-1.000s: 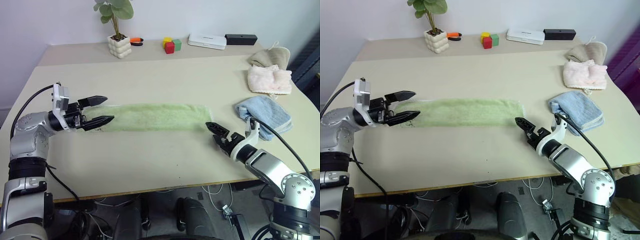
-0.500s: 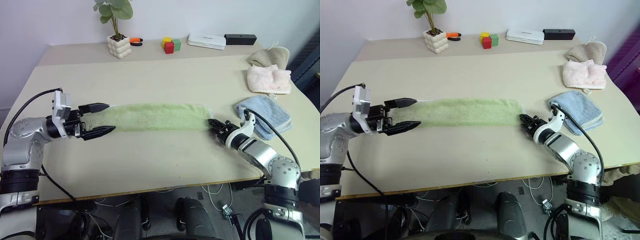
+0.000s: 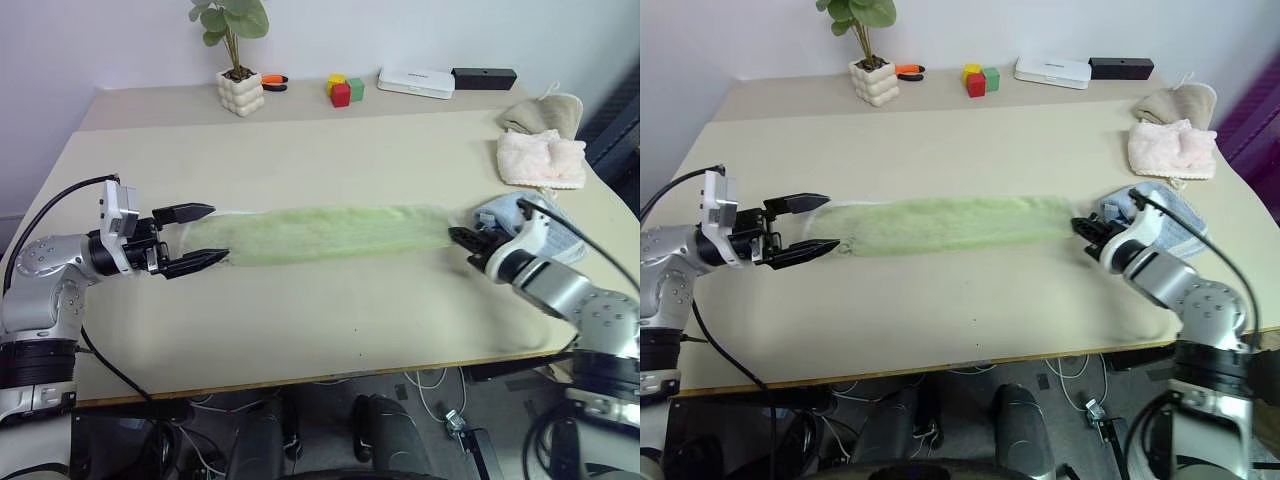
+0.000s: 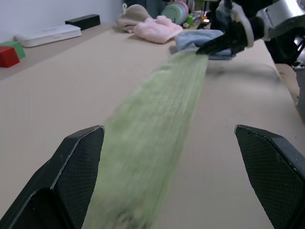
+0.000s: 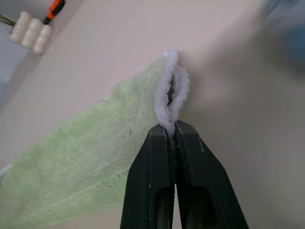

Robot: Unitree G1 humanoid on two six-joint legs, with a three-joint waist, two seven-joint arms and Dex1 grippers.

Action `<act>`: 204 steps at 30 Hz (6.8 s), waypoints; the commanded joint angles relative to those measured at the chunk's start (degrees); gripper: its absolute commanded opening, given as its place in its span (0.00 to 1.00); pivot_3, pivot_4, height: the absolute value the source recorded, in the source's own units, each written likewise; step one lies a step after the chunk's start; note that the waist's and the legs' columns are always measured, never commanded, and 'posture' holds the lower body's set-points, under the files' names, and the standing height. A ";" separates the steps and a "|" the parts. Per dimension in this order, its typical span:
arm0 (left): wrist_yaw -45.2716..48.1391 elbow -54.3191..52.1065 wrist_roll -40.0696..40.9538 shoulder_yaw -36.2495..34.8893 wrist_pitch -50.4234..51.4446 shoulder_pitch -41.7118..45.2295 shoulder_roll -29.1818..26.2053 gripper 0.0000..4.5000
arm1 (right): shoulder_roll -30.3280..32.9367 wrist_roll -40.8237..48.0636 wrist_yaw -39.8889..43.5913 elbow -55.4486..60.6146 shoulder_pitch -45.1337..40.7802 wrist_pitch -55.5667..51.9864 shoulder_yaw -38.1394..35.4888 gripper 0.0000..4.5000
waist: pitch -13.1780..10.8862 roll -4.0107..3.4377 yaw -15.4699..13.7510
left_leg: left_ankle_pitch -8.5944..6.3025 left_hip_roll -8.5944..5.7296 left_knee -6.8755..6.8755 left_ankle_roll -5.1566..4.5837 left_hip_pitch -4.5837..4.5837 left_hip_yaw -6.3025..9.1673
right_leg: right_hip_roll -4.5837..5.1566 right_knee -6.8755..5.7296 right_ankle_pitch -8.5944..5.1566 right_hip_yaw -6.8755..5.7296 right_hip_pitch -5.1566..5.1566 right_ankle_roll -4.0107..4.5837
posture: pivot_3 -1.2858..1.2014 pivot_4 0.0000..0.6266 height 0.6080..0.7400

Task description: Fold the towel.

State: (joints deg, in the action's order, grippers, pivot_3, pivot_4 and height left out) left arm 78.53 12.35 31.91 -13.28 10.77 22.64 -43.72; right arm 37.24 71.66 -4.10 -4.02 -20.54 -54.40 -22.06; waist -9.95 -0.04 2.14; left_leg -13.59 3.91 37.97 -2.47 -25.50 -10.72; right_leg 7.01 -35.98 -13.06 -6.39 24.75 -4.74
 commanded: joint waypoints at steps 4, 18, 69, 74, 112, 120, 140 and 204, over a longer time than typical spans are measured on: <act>0.20 2.06 -0.25 -0.45 -2.59 2.54 0.45 1.00 | 4.00 -10.32 11.20 12.70 -0.86 0.90 7.77 0.01 | -0.02 -0.03 0.27 | 0.03 0.03 -0.02 -0.05 -0.03 -0.03 | -0.01 -0.03 0.01 0.01 0.08 -0.03 | 0.52 0.24 1.00; -0.63 2.02 -0.17 -0.32 -3.57 2.73 0.84 1.00 | -2.96 -33.71 28.49 15.68 -11.81 8.94 30.33 0.01 | -0.03 0.00 0.06 | 0.07 0.01 0.05 -0.08 -0.42 -0.06 | 0.01 -0.06 0.03 -0.02 0.40 -0.04 | 0.52 0.24 1.00; -11.79 -13.88 5.22 -2.90 5.44 -9.11 3.64 1.00 | -23.49 -53.60 38.83 -6.51 -17.72 32.44 25.51 0.01 | -0.02 0.01 0.43 | 0.36 -0.04 0.06 0.43 -0.64 -0.14 | -0.13 -0.19 0.13 -0.04 0.62 -0.20 | 0.52 0.24 1.00; -16.01 -17.09 6.62 -4.27 9.61 -11.46 3.79 1.00 | -24.66 -56.74 38.54 -13.50 -16.01 37.90 26.17 0.01 | -0.02 0.01 0.36 | 0.40 -0.03 0.06 0.50 -0.63 -0.11 | -0.17 -0.23 0.13 -0.04 0.61 -0.20 | 0.52 0.24 1.00; -83.87 -31.19 54.82 -15.89 28.68 -29.68 33.80 1.00 | -9.50 -51.94 61.16 12.20 -6.08 38.93 28.14 0.98 | 0.17 0.37 -0.15 | -0.01 -0.03 0.00 0.15 0.10 0.15 | 0.09 0.00 -0.07 -0.09 -0.08 0.15 | 0.52 0.24 1.00; -86.77 -25.80 54.46 -12.48 28.47 -25.43 34.29 1.00 | -9.53 -51.95 59.51 13.34 -5.85 38.62 28.00 0.98 | 0.19 0.34 -1.54 | -0.02 -0.07 0.03 0.13 0.13 0.14 | 0.15 0.04 -0.07 -0.10 0.07 0.16 | 0.52 0.24 1.00; -86.05 -13.57 52.40 -10.83 31.82 -10.55 31.58 0.02 | -9.48 -53.70 55.08 12.02 -7.34 40.72 26.77 1.00 | 0.49 -0.18 -2.86 | -0.02 -0.10 0.04 0.12 0.16 0.18 | 0.19 0.10 -0.02 -0.21 -0.01 0.20 | 0.52 0.24 1.00; -43.87 2.72 0.59 6.46 10.91 15.37 45.92 0.00 | -21.89 -49.50 22.94 10.51 -8.39 28.05 16.28 0.01 | 0.26 0.12 -2.74 | 0.30 -0.15 0.35 0.13 -0.91 0.36 | -0.17 0.40 0.45 -0.43 0.23 -0.35 | 0.52 0.24 1.00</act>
State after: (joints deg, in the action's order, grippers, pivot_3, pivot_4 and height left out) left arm 35.64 15.72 33.54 -8.01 23.15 38.06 1.33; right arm 16.51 23.46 23.06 7.09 -27.14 -27.58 -4.81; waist -9.69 0.08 -0.60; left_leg -13.29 3.76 38.34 -2.34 -26.42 -10.37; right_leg 6.84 -35.57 -12.61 -6.82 24.98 -5.11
